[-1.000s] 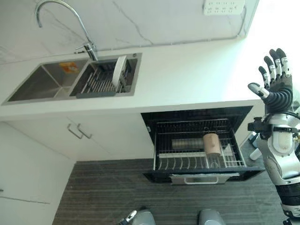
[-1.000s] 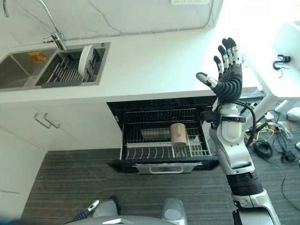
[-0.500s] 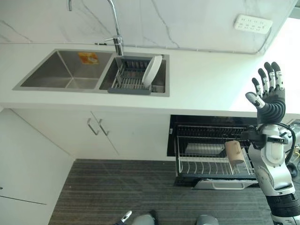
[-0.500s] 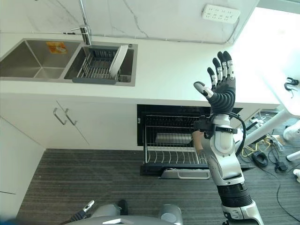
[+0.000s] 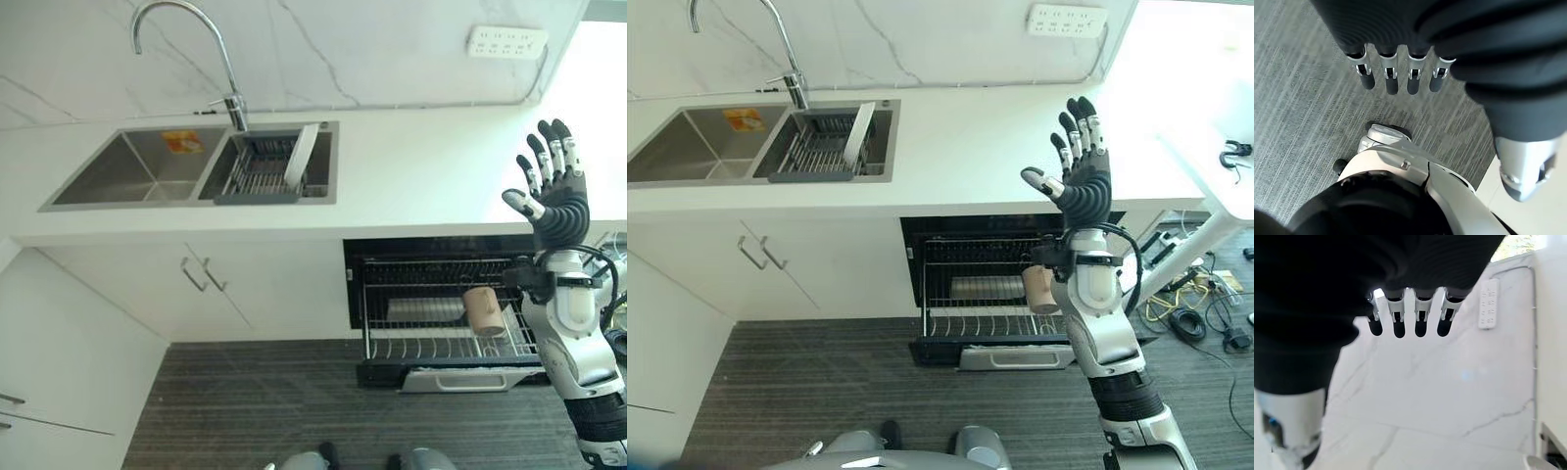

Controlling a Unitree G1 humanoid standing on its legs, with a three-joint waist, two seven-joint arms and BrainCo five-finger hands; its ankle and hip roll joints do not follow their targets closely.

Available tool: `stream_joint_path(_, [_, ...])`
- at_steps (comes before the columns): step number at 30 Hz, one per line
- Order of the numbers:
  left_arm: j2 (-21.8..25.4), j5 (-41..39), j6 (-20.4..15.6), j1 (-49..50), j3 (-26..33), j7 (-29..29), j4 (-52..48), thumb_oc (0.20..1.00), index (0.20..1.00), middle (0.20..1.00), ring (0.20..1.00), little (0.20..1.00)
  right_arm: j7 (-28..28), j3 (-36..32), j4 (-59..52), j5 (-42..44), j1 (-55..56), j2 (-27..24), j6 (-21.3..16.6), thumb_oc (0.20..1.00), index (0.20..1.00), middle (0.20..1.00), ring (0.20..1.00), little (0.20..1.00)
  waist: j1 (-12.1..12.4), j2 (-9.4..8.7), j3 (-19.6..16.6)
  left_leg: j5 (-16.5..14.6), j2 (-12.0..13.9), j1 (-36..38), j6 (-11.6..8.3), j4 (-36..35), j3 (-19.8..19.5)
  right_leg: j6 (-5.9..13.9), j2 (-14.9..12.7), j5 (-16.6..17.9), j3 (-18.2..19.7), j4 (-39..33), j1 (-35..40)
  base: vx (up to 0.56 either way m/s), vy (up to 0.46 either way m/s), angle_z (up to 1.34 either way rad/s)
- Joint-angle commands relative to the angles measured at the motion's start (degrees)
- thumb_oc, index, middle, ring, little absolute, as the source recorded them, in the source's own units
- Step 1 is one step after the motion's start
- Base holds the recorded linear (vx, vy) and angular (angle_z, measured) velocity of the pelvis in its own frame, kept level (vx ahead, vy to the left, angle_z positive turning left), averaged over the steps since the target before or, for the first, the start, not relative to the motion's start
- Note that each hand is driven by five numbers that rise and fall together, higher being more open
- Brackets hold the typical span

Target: Place the dishes in the dishwasher.

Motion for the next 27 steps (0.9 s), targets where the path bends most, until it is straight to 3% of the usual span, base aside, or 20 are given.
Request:
stream_joint_path(1, [-1.8, -2.0, -1.0, -1.5, -0.1, 1.3, 0.9, 1.000, 1.000, 1.000, 1.000, 1.000, -0.6, -0.7, -3.2, -1.2, -5.3, -1.0, -0.6, 1.000, 1.000, 1.000, 1.000, 1.000, 1.0, -0.33, 1.3, 0.9, 4.0, -2.2, -2.57, 1.3, -2.9, 3.96, 2.6, 5.7, 1.2, -8.4, 5.7, 0.12, 0.192, 0.03])
stream_joint_path(5, [-1.9, 0.0, -1.9, -2.7, 0.2, 1.2, 1.6, 1.000, 1.000, 1.000, 1.000, 1.000, -2.5, 0.5, -4.3, -2.2, -6.8, -2.0, 0.2, 1.000, 1.000, 1.000, 1.000, 1.000, 0.4, 0.48, 0.6, 1.7, 8.4, -3.2, -4.20, 1.3, -6.3, 4.08, 1.2, 5.1, 1.1, -8.4, 5.8, 0.15, 0.298, -0.03])
stream_joint_path(8, [-1.7, 1.8, -1.9, -3.3, -0.4, 1.0, 1.6, 1.000, 1.000, 1.000, 1.000, 1.000, -3.0, 1.0, -4.6, -2.4, -7.6, -2.3, 0.5, 1.000, 1.000, 1.000, 1.000, 1.000, 0.0, 1.07, 0.3, 0.4, 9.0, -2.3, -4.36, 1.3, -7.6, 4.52, -0.1, 5.2, 1.0, -8.4, 6.0, 0.14, 0.366, -0.06])
stream_joint_path(10, [-1.4, 2.3, -1.4, -3.8, -1.3, 0.7, 1.7, 1.000, 1.000, 1.000, 1.000, 1.000, -2.8, 0.3, -5.1, -1.6, -7.0, -2.4, 0.6, 1.000, 1.000, 1.000, 1.000, 1.000, -0.5, 1.56, 0.0, -1.5, 8.3, -1.3, -4.08, 1.3, -7.3, 5.38, -1.3, 5.2, 0.6, -8.4, 6.6, 0.16, 0.461, -0.18])
stream_joint_path(11, [-0.9, 1.8, -1.3, -4.3, -1.9, -0.3, 1.6, 1.000, 1.000, 1.000, 1.000, 1.000, -0.8, 0.1, -5.7, 0.7, -4.6, -2.1, -0.1, 1.000, 1.000, 1.000, 1.000, 1.000, -0.9, 1.60, -0.4, -3.0, 6.2, -0.3, -3.24, 1.3, -7.3, 6.63, -2.7, 5.9, 1.0, -8.4, 7.0, 0.11, 0.373, -0.14])
stream_joint_path(19, [0.7, 0.9, 1.4, -6.3, -4.7, -2.7, 1.9, 1.000, 1.000, 1.000, 1.000, 1.000, 0.5, -0.2, -5.4, 1.6, -1.6, 0.1, -3.6, 1.000, 1.000, 1.000, 1.000, 1.000, -1.0, 1.16, -2.4, -6.7, 1.0, 1.2, 0.71, 1.3, -5.8, 10.38, -6.5, 10.0, 3.5, -8.4, 5.4, 0.02, 0.274, -0.01])
stream_joint_path(22, [1.5, 0.1, 0.6, -6.2, -5.7, -3.7, 1.6, 1.000, 1.000, 1.000, 1.000, 1.000, -0.2, 0.2, -5.6, 0.8, -2.4, 1.4, -3.4, 1.000, 1.000, 1.000, 1.000, 1.000, 0.1, 1.25, -3.0, -7.9, 0.4, 1.0, 2.09, 1.3, -3.3, 11.10, -8.1, 12.9, 0.6, -8.4, 5.0, -0.07, 0.182, -0.22])
stream_joint_path(23, [2.1, -1.6, 1.1, -6.2, -5.9, -3.3, 1.0, 1.000, 1.000, 1.000, 1.000, 1.000, -0.7, 1.1, -4.8, 1.1, -4.3, 2.1, -3.1, 1.000, 1.000, 1.000, 1.000, 1.000, 1.1, 1.43, -3.1, -8.2, 0.4, 0.8, 2.73, 1.3, -2.2, 11.18, -7.2, 13.8, -2.0, -8.4, 5.4, -0.09, 0.091, -0.53])
stream_joint_path(24, [2.2, -2.0, 1.3, -6.3, -5.9, -3.2, 1.0, 1.000, 1.000, 1.000, 1.000, 1.000, -0.9, 1.4, -4.5, 1.1, -4.7, 2.2, -3.1, 1.000, 1.000, 1.000, 1.000, 1.000, 1.1, 1.40, -3.1, -8.3, 0.2, 0.6, 2.95, 1.3, -2.3, 11.07, -6.3, 13.4, -2.0, -8.4, 5.4, -0.09, 0.076, -0.61])
stream_joint_path(27, [2.4, -2.4, 2.2, -6.3, -5.4, -3.4, 1.1, 1.000, 1.000, 1.000, 1.000, 1.000, -1.6, 2.5, -4.7, 0.0, -5.7, 2.2, -2.9, 1.000, 1.000, 1.000, 1.000, 1.000, 1.1, 1.01, -3.2, -8.3, -1.2, 0.0, 3.55, 1.3, -2.8, 9.16, -0.2, 11.0, -2.7, -8.4, 5.1, -0.06, 0.015, -0.36])
